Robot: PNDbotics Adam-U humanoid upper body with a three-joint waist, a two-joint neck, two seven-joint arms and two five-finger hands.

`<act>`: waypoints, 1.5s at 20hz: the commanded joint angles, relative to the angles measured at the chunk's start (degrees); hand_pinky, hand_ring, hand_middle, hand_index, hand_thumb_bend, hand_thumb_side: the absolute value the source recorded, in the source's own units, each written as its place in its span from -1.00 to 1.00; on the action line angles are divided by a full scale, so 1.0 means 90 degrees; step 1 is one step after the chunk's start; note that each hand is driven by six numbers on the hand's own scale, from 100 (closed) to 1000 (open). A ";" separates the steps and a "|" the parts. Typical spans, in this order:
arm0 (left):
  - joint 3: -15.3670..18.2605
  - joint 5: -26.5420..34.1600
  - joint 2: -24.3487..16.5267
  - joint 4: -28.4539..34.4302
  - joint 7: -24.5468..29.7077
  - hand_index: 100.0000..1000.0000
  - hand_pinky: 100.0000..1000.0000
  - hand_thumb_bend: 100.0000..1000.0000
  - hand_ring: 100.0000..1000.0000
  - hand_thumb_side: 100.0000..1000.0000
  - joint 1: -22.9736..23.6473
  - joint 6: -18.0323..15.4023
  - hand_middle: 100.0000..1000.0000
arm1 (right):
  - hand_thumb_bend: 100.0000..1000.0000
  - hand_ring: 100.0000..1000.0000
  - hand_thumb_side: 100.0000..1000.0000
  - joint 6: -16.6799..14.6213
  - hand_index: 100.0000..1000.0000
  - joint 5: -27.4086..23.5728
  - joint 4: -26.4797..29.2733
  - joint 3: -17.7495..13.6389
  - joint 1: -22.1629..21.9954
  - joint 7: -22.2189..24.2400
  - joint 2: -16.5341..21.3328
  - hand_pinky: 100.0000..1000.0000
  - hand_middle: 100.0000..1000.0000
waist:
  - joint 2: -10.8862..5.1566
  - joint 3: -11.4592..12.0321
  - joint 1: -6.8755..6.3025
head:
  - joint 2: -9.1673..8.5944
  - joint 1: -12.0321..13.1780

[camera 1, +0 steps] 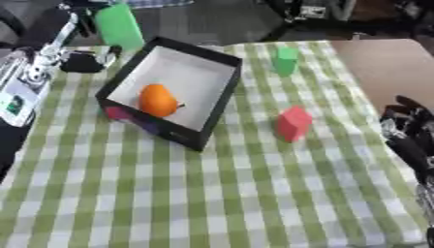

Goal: Pick up objects on the table and place them in the box.

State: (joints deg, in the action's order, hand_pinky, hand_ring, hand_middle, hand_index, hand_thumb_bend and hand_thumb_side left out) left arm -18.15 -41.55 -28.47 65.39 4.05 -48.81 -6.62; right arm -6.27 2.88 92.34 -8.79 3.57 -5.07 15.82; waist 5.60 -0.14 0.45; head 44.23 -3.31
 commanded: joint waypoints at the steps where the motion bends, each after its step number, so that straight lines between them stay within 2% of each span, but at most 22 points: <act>1: -0.0472 0.0203 -0.0376 0.0379 0.0315 0.48 0.34 -0.82 0.01 -0.42 -0.0088 -0.0336 -0.03 | -1.00 0.30 -0.41 -0.0017 0.73 0.0010 0.0064 -0.0034 0.0061 0.0008 0.0128 0.52 0.39 | -0.0051 0.0036 -0.0015 | -0.0012 -0.0029; 3: -0.0536 0.0319 -0.0430 0.0337 0.0555 0.48 0.34 -0.82 0.01 -0.42 -0.0122 -0.0576 -0.03 | -1.00 0.30 -0.41 -0.0017 0.73 0.0010 0.0063 -0.0044 0.0051 -0.0003 0.0124 0.52 0.39 | -0.0055 0.0058 -0.0008 | -0.0012 -0.0049; 4: -0.0511 0.0332 -0.0450 0.0296 0.0672 0.90 0.69 0.64 0.62 0.74 -0.0125 -0.0693 0.72 | -1.00 0.30 -0.41 -0.0018 0.73 0.0011 0.0064 -0.0050 0.0050 -0.0008 0.0125 0.52 0.39 | -0.0053 0.0066 -0.0010 | -0.0012 -0.0059; 6: -0.0520 0.0219 -0.0552 0.0187 0.0888 0.94 0.75 0.78 0.67 0.84 0.0028 -0.0907 0.79 | -1.00 0.29 -0.41 -0.0019 0.73 0.0014 0.0067 -0.0062 0.0045 -0.0017 0.0128 0.52 0.39 | -0.0057 0.0067 -0.0013 | -0.0012 -0.0071; 9: -0.0171 -0.0043 -0.0597 0.0278 0.1195 1.00 0.79 0.99 0.72 1.00 0.0223 -0.1049 0.87 | -1.00 0.29 -0.41 -0.0019 0.73 0.0019 0.0069 -0.0080 0.0034 -0.0032 0.0136 0.52 0.39 | -0.0067 0.0096 -0.0019 | -0.0012 -0.0082; 12: 0.0159 -0.0107 -0.0638 0.0474 0.1485 1.00 0.80 1.00 0.73 1.00 0.0334 -0.1030 0.91 | -1.00 0.29 -0.41 -0.0018 0.73 0.0022 0.0070 -0.0080 0.0032 -0.0032 0.0137 0.52 0.39 | -0.0075 0.0116 -0.0030 | -0.0012 -0.0094; 16: 0.0403 0.0017 -0.0668 0.0803 0.1921 1.00 0.80 1.00 0.72 1.00 0.0405 -0.0800 0.89 | -1.00 0.29 -0.40 -0.0020 0.73 0.0022 0.0067 -0.0079 0.0028 -0.0025 0.0130 0.52 0.39 | -0.0082 0.0123 -0.0023 | -0.0012 -0.0092; 17: 0.0476 0.0078 -0.0669 0.0904 0.1988 0.99 0.76 0.94 0.67 1.00 0.0433 -0.0734 0.80 | -1.00 0.29 -0.40 -0.0020 0.73 0.0023 0.0067 -0.0084 0.0028 -0.0027 0.0134 0.52 0.39 | -0.0083 0.0126 -0.0016 | -0.0012 -0.0096; 19: 0.0686 0.0235 -0.0660 0.1153 0.1952 0.94 0.70 0.47 0.57 0.87 0.0561 -0.0574 0.69 | -1.00 0.30 -0.41 -0.0019 0.73 0.0033 0.0068 -0.0096 0.0040 -0.0035 0.0178 0.53 0.39 | -0.0083 0.0139 -0.0003 | -0.0012 -0.0099; 20: 0.0804 0.0329 -0.0650 0.1292 0.1877 0.94 0.70 0.47 0.57 0.87 0.0651 -0.0482 0.69 | -1.00 0.30 -0.41 -0.0017 0.73 0.0042 0.0068 -0.0100 0.0053 -0.0038 0.0216 0.53 0.39 | -0.0082 0.0143 -0.0001 | -0.0012 -0.0097; 21: 0.0927 0.0426 -0.0621 0.1434 0.1791 0.89 0.67 0.23 0.50 0.83 0.0758 -0.0389 0.60 | -1.00 0.30 -0.41 -0.0021 0.73 0.0067 0.0082 -0.0106 0.0081 -0.0037 0.0297 0.53 0.39 | -0.0081 0.0162 0.0008 | -0.0012 -0.0106; 22: 0.1070 0.0524 -0.0589 0.1586 0.1697 0.86 0.65 0.14 0.45 0.82 0.0868 -0.0293 0.55 | -1.00 0.30 -0.41 -0.0014 0.73 0.0085 0.0079 -0.0108 0.0115 -0.0037 0.0382 0.53 0.40 | -0.0080 0.0177 0.0012 | -0.0012 -0.0113; 25: 0.1546 0.0825 -0.0405 0.2070 0.1400 0.80 0.60 -0.02 0.35 0.75 0.1260 0.0003 0.44 | -1.00 0.30 -0.41 0.0007 0.74 0.0192 0.0084 -0.0098 0.0305 -0.0022 0.0728 0.54 0.40 | -0.0074 0.0254 0.0040 | -0.0012 -0.0149; 30: 0.2262 0.1326 -0.0235 0.2882 0.0900 0.76 0.57 -0.08 0.30 0.73 0.2048 0.0426 0.38 | -1.00 0.32 -0.41 0.0053 0.75 0.0453 0.0063 -0.0004 0.0753 0.0083 0.1495 0.56 0.42 | -0.0043 0.0399 0.0062 | -0.0012 -0.0213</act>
State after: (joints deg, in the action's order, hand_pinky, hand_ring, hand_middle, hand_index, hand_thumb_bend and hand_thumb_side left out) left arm 0.12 -30.84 -29.80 88.70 13.36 -29.85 -3.60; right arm -5.78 6.25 92.34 -8.74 9.57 -4.68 25.84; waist 5.60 3.55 0.47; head 44.23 -4.97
